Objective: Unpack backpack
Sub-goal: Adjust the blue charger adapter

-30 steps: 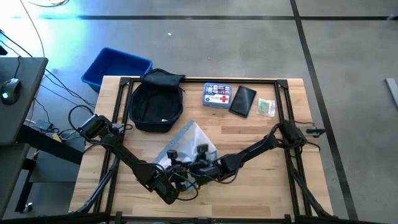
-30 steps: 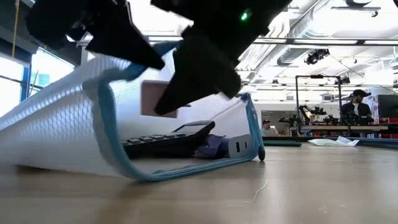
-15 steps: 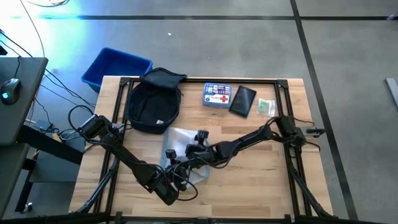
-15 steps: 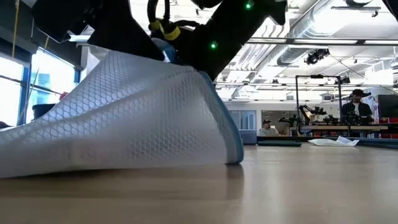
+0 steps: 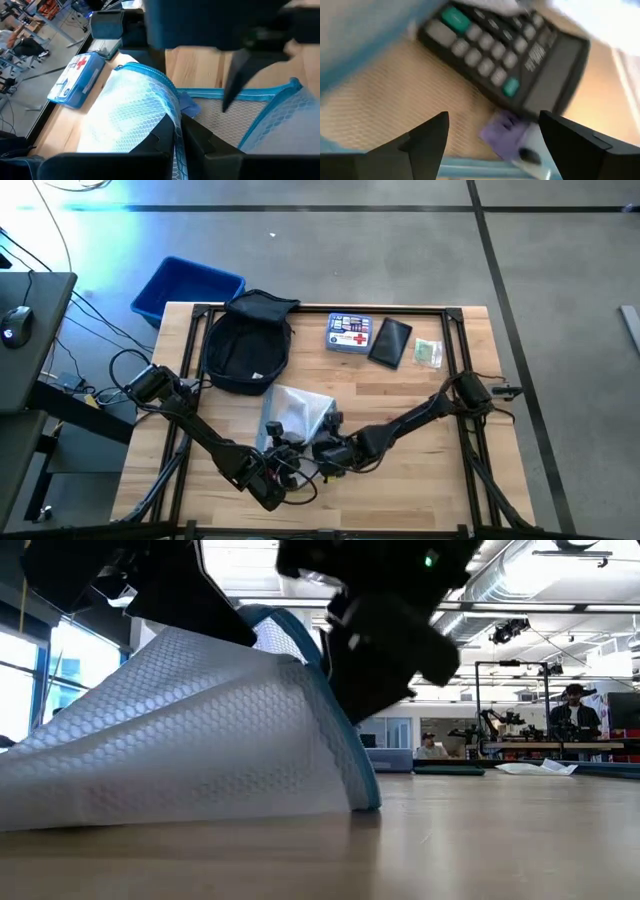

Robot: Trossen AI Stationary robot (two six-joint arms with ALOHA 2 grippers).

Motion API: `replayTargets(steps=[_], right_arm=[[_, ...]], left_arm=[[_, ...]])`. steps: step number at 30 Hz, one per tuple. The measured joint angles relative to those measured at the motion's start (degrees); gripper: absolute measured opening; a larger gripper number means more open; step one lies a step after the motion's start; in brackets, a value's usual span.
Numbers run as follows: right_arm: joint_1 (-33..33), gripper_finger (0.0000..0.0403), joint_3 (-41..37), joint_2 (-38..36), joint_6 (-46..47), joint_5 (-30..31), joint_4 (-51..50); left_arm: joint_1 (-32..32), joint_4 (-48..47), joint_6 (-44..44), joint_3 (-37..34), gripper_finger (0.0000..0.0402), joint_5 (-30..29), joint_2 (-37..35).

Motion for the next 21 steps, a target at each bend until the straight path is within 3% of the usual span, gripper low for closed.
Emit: replayTargets(steps=[5, 15, 21], right_arm=[[-0.8, 0.0295, 0.0, 0.4, 6.6, 5.3, -5.2], [-6.6, 0.0292, -4.0, 0.3, 13.4, -2.6, -4.1], [-7.9, 0.0241, -6.6, 0.1, 13.5, -4.5, -1.0]], left_arm=[[0.0, 0.0, 0.0, 0.0, 0.0, 0.1, 0.0], [0.1, 0.0, -0.1, 0.0, 0.0, 1.6, 0.0], [0.3, 0.0, 0.1, 0.0, 0.0, 1.7, 0.0]])
